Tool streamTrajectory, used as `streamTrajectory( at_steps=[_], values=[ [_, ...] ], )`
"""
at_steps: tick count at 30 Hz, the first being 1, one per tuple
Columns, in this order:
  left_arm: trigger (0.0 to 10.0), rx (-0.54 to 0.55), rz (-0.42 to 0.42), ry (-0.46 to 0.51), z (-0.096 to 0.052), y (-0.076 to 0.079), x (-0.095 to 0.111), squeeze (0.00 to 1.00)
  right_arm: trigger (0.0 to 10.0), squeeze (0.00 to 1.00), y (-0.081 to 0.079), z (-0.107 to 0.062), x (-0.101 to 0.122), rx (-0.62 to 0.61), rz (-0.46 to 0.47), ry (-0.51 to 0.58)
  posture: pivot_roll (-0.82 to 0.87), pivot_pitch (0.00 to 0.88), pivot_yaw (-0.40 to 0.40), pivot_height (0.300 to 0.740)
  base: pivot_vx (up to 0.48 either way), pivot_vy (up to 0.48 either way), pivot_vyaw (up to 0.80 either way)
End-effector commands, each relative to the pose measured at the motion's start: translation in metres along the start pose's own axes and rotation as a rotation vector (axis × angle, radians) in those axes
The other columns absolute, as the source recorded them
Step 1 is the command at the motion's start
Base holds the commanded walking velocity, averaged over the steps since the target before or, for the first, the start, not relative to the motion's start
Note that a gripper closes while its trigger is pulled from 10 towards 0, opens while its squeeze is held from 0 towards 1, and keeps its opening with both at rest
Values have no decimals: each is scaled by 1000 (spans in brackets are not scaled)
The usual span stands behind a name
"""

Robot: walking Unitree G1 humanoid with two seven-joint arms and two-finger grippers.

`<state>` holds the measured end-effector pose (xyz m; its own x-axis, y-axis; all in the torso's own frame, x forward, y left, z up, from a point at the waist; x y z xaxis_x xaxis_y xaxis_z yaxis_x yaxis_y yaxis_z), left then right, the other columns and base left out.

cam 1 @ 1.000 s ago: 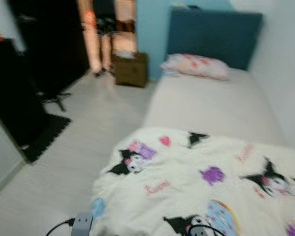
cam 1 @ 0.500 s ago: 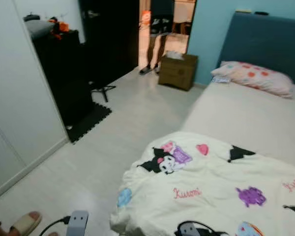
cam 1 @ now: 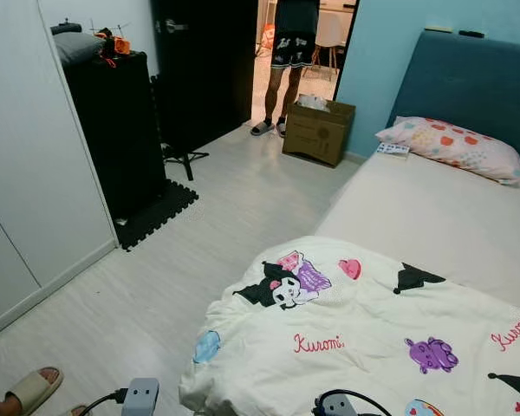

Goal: Clean up the room

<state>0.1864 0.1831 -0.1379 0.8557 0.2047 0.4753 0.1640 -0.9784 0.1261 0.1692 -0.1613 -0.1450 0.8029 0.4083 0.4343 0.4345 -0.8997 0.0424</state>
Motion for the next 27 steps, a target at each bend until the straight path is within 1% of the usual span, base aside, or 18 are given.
streamTrajectory(
  at_steps=[1,8,10,13,14,17,21,27],
  values=[
    [10000,2,-8,-10,0,-1,-3,0,10000,0,-5,0,-8,14,3,-29,51,0,-62,740,0,0,0],
    [10000,4,-15,-5,0,-2,-3,0,10000,0,-6,0,-7,17,6,-24,50,0,-62,740,0,0,0],
    [10000,6,-1,-11,-1,-2,-3,0,10000,0,-6,0,-7,19,7,-21,51,0,-62,740,0,0,0],
    [10000,7,6,-13,-1,-3,-4,0,10000,0,-7,0,-6,22,11,-17,50,0,-61,740,0,371,0],
    [10000,5,19,-19,-1,-2,-4,0,10000,0,-7,0,-5,24,13,-14,50,0,-61,740,0,472,0],
    [10000,5,18,-18,-1,-3,-4,0,10000,0,-8,0,-5,26,15,-11,50,0,-59,740,0,472,0],
    [10000,9,0,-11,-1,-3,-4,0,10000,0,-8,1,-3,29,20,-5,50,0,-59,740,0,0,0],
    [10000,10,-1,-9,-1,-3,-4,0,10000,0,-9,1,-1,31,18,-2,53,0,-61,740,0,0,0]
  ],
)
Point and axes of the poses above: a point about 5 cm out from each wrist's last joint towards the gripper, its own z axis pointing out of the wrist towards the gripper, its own x axis along the axis of the wrist's last joint, y = z × x, the point moved 5 cm from there along z, pointing out of the wrist towards the gripper, and after that the axes turned 10 degrees about -z, right-handed, at the moved point
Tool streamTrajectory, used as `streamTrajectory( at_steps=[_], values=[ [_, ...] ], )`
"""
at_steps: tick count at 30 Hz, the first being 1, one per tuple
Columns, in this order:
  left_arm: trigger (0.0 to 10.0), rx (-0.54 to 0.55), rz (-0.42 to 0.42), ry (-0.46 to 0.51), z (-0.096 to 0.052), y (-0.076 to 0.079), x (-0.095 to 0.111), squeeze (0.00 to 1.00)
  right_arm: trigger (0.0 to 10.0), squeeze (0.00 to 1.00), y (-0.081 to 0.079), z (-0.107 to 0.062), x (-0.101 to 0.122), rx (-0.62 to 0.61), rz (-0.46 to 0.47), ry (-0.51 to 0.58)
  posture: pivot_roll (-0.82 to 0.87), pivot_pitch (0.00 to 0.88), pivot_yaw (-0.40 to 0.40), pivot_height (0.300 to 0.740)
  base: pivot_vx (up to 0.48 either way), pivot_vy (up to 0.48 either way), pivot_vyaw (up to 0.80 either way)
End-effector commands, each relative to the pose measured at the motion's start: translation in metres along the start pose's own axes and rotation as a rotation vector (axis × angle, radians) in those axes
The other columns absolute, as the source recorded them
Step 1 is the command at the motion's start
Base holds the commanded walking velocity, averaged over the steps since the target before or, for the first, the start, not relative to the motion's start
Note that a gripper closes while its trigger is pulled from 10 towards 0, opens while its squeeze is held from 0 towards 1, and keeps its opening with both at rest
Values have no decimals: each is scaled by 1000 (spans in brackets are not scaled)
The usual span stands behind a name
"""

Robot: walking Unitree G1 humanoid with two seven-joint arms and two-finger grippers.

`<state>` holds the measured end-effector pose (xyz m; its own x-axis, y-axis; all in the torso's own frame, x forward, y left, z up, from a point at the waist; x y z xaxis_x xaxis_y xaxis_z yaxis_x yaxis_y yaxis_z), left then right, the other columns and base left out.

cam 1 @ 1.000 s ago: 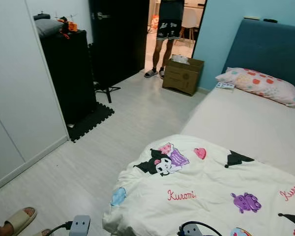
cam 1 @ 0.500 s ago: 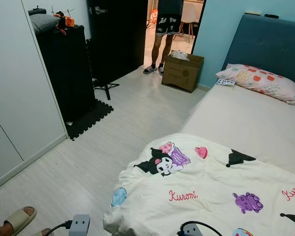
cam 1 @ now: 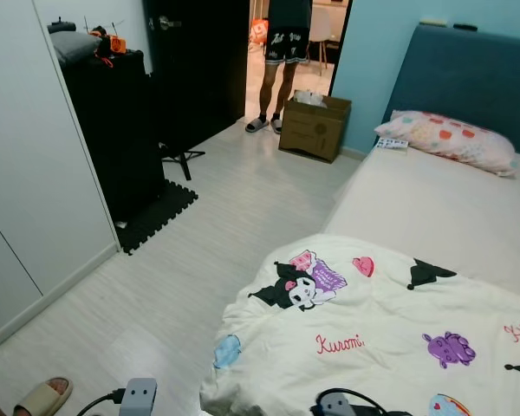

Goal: Clean up the room

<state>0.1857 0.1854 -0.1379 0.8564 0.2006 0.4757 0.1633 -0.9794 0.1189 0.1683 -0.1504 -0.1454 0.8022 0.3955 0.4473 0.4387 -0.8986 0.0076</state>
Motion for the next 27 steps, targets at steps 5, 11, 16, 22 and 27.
streamTrajectory(
  at_steps=[5,11,16,22,27],
  values=[
    [10000,4,-4,-8,0,-1,-4,0,10000,0,2,-1,-4,-2,4,-14,53,0,-61,740,0,0,0],
    [10000,0,4,-9,0,0,-3,0,10000,0,2,-1,-4,-4,4,-23,49,0,-60,740,0,0,-304],
    [10000,-6,8,-7,0,2,-2,0,10000,0,4,-1,-5,-7,22,-36,50,0,-63,740,0,0,-780],
    [10000,-11,14,-9,0,3,-2,0,10000,0,5,-1,-7,-4,18,-55,54,0,-65,740,0,0,-783],
    [10000,-12,17,-11,0,3,-2,0,10000,0,6,-2,-10,-1,1,-77,56,0,-68,740,0,0,-781]
  ],
)
Point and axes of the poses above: a point about 5 cm out from each wrist's last joint towards the gripper, its own z axis pointing out of the wrist towards the gripper, its own x axis along the axis of the wrist's last joint, y = z × x, the point moved 5 cm from there along z, pointing out of the wrist towards the gripper, and after that the axes turned 10 degrees about -z, right-handed, at the moved point
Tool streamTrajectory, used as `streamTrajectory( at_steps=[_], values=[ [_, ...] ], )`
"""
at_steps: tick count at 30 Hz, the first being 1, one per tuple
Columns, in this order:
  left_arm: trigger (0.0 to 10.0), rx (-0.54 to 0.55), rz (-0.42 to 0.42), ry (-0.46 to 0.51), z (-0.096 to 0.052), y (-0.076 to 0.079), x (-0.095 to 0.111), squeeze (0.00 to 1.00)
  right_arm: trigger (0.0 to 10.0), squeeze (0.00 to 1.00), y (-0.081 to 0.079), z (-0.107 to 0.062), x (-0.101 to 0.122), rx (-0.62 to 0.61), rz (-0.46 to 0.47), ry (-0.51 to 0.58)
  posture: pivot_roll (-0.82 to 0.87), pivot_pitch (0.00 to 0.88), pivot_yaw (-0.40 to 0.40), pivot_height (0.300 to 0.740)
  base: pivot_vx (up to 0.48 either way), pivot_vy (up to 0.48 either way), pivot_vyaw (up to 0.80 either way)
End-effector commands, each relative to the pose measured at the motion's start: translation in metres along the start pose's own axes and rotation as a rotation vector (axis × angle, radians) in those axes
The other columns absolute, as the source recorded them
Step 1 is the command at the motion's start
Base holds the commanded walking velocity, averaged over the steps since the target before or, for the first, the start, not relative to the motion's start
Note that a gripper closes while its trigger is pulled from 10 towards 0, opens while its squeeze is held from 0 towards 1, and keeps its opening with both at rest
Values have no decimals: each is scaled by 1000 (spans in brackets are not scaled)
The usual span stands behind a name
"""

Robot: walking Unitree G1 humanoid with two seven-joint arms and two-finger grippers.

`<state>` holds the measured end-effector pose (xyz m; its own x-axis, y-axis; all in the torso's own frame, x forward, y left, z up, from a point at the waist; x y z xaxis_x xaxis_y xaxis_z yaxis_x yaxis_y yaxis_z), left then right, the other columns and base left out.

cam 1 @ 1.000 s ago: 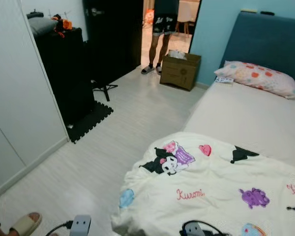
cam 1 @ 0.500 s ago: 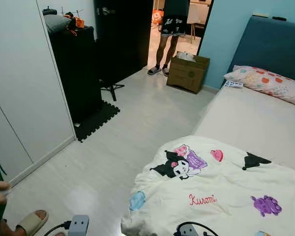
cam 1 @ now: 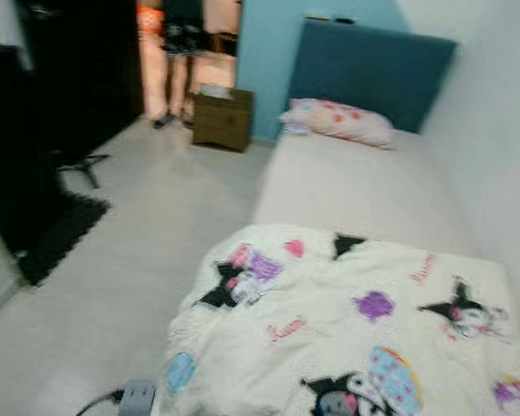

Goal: Clean up the room

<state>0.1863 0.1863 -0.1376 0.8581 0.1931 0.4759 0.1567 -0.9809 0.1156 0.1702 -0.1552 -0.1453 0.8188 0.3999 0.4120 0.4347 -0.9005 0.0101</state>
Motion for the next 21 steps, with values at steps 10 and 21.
streamTrajectory(
  at_steps=[10,21],
  values=[
    [10000,-15,14,-15,0,3,-4,0,10000,0,-4,-1,-19,19,-4,-80,58,0,-71,740,0,0,-783],
    [10000,-17,20,-14,0,4,-6,0,10000,0,-10,-2,-28,38,6,-102,53,0,-65,740,0,0,-782]
  ],
)
Point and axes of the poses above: a point about 5 cm out from each wrist's last joint towards the gripper, its own z axis pointing out of the wrist towards the gripper, its own x axis along the axis of the wrist's last joint, y = z × x, the point moved 5 cm from there along z, pointing out of the wrist towards the gripper, and after that the axes turned 10 degrees about -z, right-handed, at the moved point
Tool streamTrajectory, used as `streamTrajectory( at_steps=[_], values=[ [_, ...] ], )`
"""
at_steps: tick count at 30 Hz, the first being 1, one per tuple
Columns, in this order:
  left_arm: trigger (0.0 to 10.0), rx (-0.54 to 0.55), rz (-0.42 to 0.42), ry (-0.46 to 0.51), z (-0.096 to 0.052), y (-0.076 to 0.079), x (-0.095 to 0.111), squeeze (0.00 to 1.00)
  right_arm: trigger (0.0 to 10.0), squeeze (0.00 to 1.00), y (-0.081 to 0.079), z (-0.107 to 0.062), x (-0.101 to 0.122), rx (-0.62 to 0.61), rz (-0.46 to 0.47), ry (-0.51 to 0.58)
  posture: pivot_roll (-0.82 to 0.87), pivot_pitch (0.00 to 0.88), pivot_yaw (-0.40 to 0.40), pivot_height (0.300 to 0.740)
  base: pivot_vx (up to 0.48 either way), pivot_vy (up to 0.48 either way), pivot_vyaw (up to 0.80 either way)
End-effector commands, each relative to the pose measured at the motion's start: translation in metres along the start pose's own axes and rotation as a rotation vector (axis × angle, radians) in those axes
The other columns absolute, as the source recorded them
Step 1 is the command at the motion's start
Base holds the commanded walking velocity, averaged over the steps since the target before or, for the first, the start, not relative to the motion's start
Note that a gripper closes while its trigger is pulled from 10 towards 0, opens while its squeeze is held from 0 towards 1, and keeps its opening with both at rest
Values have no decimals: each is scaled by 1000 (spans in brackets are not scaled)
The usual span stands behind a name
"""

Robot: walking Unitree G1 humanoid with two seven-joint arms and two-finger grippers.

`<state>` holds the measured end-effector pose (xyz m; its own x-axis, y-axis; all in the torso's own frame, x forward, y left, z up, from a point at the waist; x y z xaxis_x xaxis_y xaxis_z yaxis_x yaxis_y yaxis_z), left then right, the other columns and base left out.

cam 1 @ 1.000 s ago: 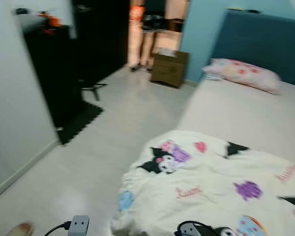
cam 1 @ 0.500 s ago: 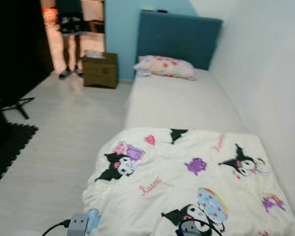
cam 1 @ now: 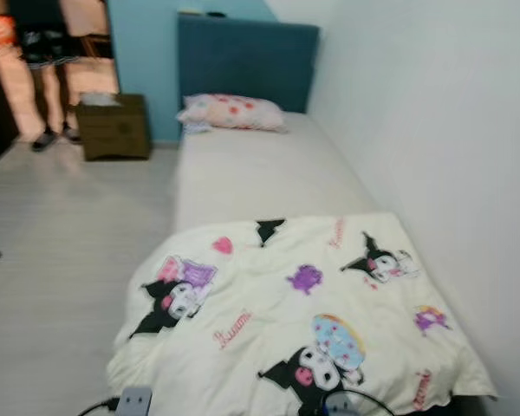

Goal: Clean up the room

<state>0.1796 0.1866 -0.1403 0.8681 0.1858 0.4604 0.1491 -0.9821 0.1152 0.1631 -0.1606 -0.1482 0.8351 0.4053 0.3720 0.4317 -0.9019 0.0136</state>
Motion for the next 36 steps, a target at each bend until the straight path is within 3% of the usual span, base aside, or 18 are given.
streamTrajectory(
  at_steps=[1,7,36],
  values=[
    [10000,-13,13,4,1,5,1,0,10000,0,-11,0,-19,42,3,-58,53,0,-65,740,0,0,-781],
    [10000,-5,34,4,1,4,1,0,10000,0,-13,0,-22,33,-9,-66,51,0,-64,740,0,162,-110],
    [10000,4,62,2,1,2,2,0,10000,0,-3,-4,-45,-24,-20,-139,49,0,-54,740,0,409,0]
  ],
)
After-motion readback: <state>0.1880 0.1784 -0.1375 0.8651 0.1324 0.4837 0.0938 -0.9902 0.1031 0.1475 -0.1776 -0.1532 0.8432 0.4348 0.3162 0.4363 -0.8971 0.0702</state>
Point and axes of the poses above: a point about 5 cm out from each wrist's last joint towards the gripper, its own z axis pointing out of the wrist towards the gripper, its own x axis along the axis of the wrist's last joint, y = z × x, the point moved 5 cm from there along z, pointing out of the wrist towards the gripper, and after that the axes turned 10 degrees about -z, right-handed, at the moved point
